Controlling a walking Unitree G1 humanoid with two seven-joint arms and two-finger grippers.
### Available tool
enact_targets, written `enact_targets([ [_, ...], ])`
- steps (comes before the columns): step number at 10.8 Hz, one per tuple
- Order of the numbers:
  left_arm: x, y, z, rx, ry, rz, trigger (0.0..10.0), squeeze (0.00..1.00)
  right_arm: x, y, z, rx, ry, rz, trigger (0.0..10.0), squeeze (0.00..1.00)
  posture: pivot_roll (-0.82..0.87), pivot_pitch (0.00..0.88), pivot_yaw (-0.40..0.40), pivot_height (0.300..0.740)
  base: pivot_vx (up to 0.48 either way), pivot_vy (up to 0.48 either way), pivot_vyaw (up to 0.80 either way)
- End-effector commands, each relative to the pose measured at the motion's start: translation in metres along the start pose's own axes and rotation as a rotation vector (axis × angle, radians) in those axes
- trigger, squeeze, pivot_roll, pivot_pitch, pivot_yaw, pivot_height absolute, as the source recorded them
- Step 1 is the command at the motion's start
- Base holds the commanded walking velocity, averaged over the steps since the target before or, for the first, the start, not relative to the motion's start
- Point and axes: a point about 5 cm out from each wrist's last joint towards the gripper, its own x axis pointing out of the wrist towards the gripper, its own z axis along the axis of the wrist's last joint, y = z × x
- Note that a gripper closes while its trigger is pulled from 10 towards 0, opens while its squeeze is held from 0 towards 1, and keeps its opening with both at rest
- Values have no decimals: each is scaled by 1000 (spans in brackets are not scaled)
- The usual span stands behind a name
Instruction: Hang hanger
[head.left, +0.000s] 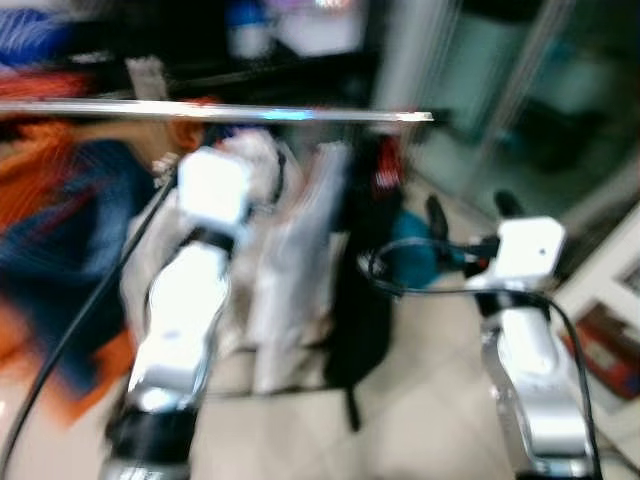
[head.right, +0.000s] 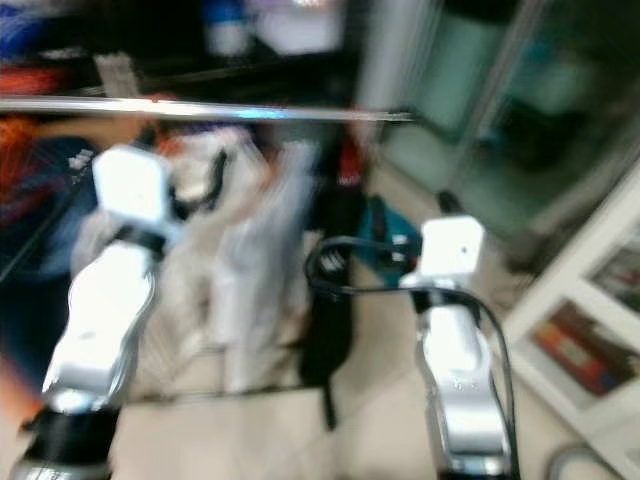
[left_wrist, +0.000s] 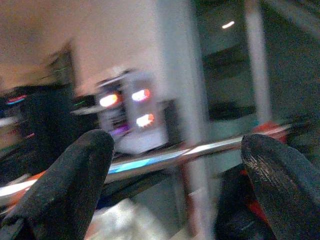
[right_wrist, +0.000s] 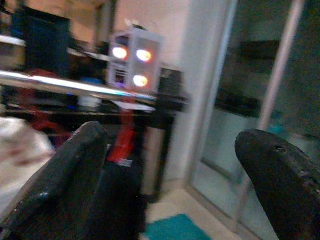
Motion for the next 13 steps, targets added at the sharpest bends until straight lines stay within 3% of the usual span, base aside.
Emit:
enact_targets([
  [1,3,-3,1,31,-2,-51,10000,0,3,0,1,-4,-8,-10,10000,0,-67,0,-29,740,480,0,0],
  [2,10,-11,3,27,1,-128,10000,0,4,0,2,-6,-18,-22,10000,0,-68,0,-27,740,480,0,0],
  [4,21,-17,-1,37,52,-129,10000,0,4,-1,1,-14,-17,-34,10000,0,-74,0,-23,740,0,0,0],
  [6,20,-27,2,39,49,-130,10000,0,2,-2,0,-19,-12,-36,10000,0,-78,1,-21,740,0,0,0],
  [8,16,-33,-5,-12,102,-120,10000,0,2,-1,-1,-22,-9,-37,10000,0,-78,4,-24,740,0,0,0],
  [10,14,-36,-7,-37,119,-112,10000,0,1,-1,-2,-25,-3,-33,10000,0,-75,7,-28,740,0,0,0],
  [11,11,-36,-17,-72,191,-80,10000,0,1,-1,-3,-26,0,-31,10000,0,-75,9,-29,740,0,0,0],
  [13,14,-20,-36,-81,268,2,10000,0,1,0,-3,-27,4,-27,10000,0,-74,10,-33,740,0,0,0],
])
